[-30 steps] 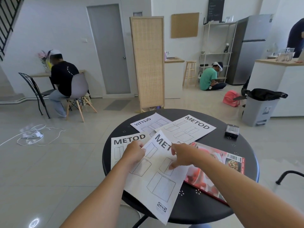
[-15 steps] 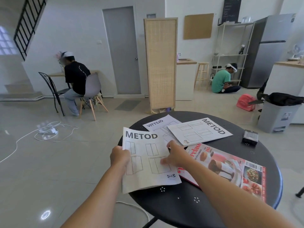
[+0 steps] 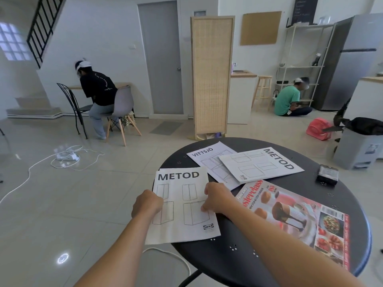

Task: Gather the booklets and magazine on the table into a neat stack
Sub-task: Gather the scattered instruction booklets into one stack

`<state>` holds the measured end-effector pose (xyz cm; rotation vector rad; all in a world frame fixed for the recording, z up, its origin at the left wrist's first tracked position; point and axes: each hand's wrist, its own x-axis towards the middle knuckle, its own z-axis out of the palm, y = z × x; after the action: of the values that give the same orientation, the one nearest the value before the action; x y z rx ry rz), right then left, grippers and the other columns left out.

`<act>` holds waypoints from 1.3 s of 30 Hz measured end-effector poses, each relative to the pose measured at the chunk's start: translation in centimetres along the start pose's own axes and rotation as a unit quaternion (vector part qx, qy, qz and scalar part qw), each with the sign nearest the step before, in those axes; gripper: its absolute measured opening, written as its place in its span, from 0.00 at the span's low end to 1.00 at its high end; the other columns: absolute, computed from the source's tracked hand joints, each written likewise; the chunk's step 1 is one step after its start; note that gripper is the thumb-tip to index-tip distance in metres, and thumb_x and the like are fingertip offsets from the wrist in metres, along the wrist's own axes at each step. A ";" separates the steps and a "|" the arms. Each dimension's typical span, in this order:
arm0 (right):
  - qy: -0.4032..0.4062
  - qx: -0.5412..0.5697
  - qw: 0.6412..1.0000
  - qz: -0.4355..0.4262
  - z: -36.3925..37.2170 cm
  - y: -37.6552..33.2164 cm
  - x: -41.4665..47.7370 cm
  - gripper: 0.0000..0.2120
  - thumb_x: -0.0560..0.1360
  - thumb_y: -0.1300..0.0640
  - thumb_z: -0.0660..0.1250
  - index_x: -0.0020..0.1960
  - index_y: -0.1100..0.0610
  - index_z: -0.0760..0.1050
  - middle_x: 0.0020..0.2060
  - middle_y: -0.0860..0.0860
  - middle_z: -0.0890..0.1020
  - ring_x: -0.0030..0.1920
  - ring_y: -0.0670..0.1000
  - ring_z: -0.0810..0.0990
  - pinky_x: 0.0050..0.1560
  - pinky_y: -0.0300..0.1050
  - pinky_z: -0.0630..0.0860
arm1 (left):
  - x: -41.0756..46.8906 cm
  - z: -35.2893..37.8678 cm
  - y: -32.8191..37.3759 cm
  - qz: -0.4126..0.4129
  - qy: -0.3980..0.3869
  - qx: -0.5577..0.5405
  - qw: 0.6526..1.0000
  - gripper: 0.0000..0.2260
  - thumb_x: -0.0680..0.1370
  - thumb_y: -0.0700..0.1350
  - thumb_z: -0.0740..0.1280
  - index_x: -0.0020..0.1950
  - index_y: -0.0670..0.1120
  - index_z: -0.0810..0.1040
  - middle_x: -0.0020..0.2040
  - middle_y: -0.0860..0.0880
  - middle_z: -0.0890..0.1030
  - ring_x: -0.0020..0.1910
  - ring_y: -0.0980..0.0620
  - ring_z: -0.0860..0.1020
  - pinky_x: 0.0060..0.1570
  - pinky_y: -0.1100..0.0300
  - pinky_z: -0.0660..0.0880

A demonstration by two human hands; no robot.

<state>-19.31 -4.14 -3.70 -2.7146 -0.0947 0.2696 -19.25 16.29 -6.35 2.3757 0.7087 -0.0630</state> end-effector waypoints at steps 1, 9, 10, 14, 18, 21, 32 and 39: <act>0.000 0.002 1.000 -0.003 0.3 -0.3 0.0 0.23 0.70 0.57 0.77 0.62 0.61 0.75 0.59 0.56 0.79 0.55 0.56 0.80 0.50 0.45 0.77 | 0.0 -0.2 0.0 0.005 0.009 0.010 1.000 0.02 0.76 0.37 0.60 0.45 0.43 0.72 0.39 0.47 0.74 0.40 0.44 0.75 0.37 0.57 0.70; -0.006 0.035 0.999 -0.027 1.0 -1.3 0.1 0.21 0.71 0.56 0.75 0.61 0.61 0.76 0.60 0.55 0.74 0.53 0.55 0.78 0.45 0.43 0.73 | 1.8 -1.6 0.2 0.069 0.087 0.000 0.994 0.13 0.77 0.34 0.59 0.34 0.44 0.62 0.33 0.47 0.70 0.28 0.50 0.64 0.29 0.60 0.59; -0.007 0.033 0.999 -0.028 1.0 -1.2 0.1 0.21 0.71 0.55 0.75 0.61 0.61 0.76 0.60 0.55 0.75 0.55 0.55 0.78 0.46 0.44 0.74 | 1.9 -1.6 0.1 0.068 0.077 0.017 0.995 0.13 0.77 0.34 0.60 0.34 0.44 0.62 0.33 0.47 0.70 0.28 0.50 0.65 0.29 0.60 0.60; -0.005 0.029 0.999 -0.029 0.1 -0.4 -0.1 0.19 0.73 0.51 0.72 0.59 0.62 0.77 0.58 0.55 0.79 0.57 0.56 0.80 0.53 0.48 0.78 | 2.5 -1.3 -0.7 0.044 0.022 0.055 0.997 0.09 0.75 0.36 0.61 0.36 0.42 0.65 0.38 0.45 0.74 0.33 0.47 0.70 0.35 0.58 0.66; 0.034 0.024 0.999 -0.012 -2.3 1.7 -0.1 0.17 0.76 0.48 0.68 0.58 0.59 0.78 0.56 0.55 0.81 0.55 0.54 0.79 0.53 0.47 0.77 | 2.0 -1.2 0.7 0.044 0.057 0.086 0.994 0.12 0.77 0.41 0.63 0.59 0.39 0.74 0.63 0.39 0.72 0.60 0.38 0.72 0.51 0.50 0.70; 0.057 0.031 0.998 0.017 -4.0 3.7 0.3 0.20 0.77 0.46 0.67 0.62 0.57 0.76 0.57 0.54 0.80 0.53 0.53 0.79 0.49 0.44 0.76 | 1.4 -0.8 2.8 0.074 0.092 0.071 0.990 0.16 0.77 0.44 0.63 0.64 0.39 0.73 0.64 0.38 0.71 0.63 0.37 0.70 0.58 0.47 0.70; 0.122 0.012 0.984 0.127 -7.3 11.5 2.4 0.20 0.75 0.40 0.66 0.56 0.56 0.77 0.49 0.51 0.81 0.52 0.54 0.80 0.51 0.53 0.81 | -1.2 4.3 11.5 0.201 0.007 0.001 0.979 0.19 0.79 0.44 0.64 0.70 0.43 0.73 0.67 0.43 0.75 0.63 0.42 0.75 0.57 0.52 0.73; 0.118 -0.005 0.983 0.138 -7.6 14.8 4.4 0.23 0.76 0.40 0.65 0.62 0.56 0.76 0.57 0.55 0.77 0.58 0.56 0.75 0.57 0.54 0.78 | -1.3 8.3 16.0 0.152 -0.109 -0.090 0.978 0.07 0.74 0.40 0.64 0.36 0.44 0.71 0.38 0.47 0.75 0.39 0.45 0.73 0.38 0.59 0.67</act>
<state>-13.09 -20.16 -3.62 -2.7437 0.3521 0.0221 -11.15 0.43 -3.44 2.2321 0.2332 -0.1211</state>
